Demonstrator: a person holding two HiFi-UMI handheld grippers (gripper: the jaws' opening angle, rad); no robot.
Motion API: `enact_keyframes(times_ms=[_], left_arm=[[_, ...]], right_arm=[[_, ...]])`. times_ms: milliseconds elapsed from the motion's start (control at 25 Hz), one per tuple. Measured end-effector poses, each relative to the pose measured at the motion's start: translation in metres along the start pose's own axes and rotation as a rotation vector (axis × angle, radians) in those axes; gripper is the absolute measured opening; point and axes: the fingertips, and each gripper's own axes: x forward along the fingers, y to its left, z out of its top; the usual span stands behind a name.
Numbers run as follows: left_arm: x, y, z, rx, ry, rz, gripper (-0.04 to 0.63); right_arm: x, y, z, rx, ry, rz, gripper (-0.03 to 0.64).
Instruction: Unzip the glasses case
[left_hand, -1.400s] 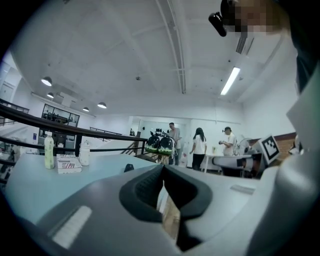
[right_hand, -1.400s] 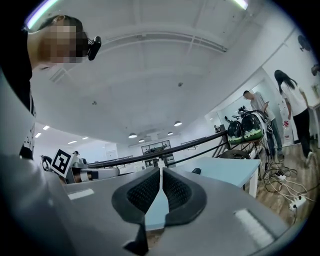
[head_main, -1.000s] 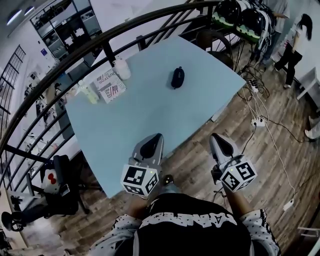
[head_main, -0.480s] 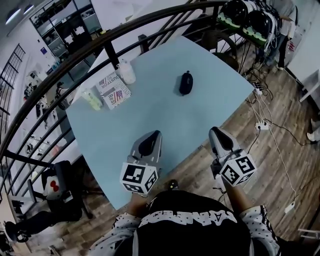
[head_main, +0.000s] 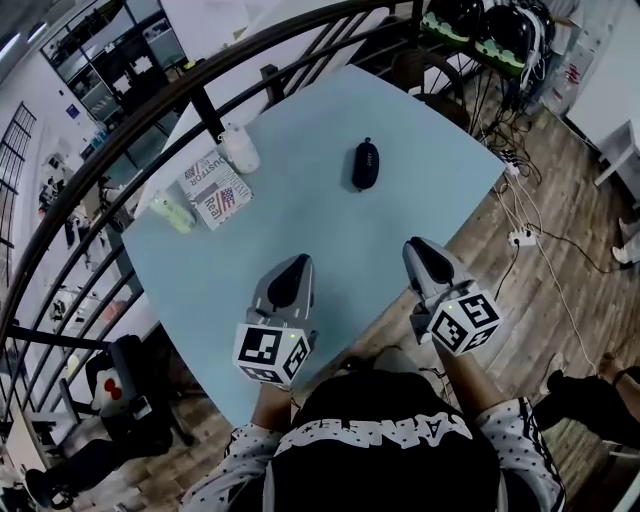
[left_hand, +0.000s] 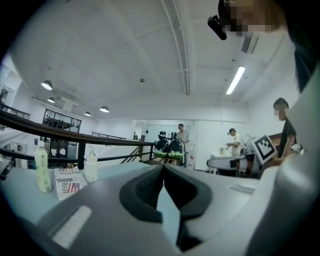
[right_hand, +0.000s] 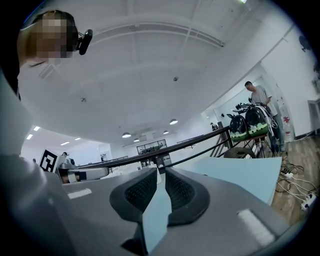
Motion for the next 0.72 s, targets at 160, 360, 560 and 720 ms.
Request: enact_keyframes(times_ms=[160,360,560,720], left_arm=[[0.011,0.004,-0.007,-0.001,0.022,0.013,0.0],[0.025,0.016,-0.017,-0.008,0.04,0.078,0.0],[0.058,0.023,-0.016,-0.006,0.04,0.133,0.0],[0.093,0.022,-0.013,0.001,0.037,0.156,0.0]], right_arm=[[0.016,-0.022,-0.002,0.037,0.004,-0.009,0.035],[0.045,-0.057,-0.004,0.083,0.025,-0.006,0.043],[0.083,-0.094,-0.009,0.104,0.065,0.006,0.056],[0.114,-0.123,-0.013,0.114,0.099,0.021,0.07]])
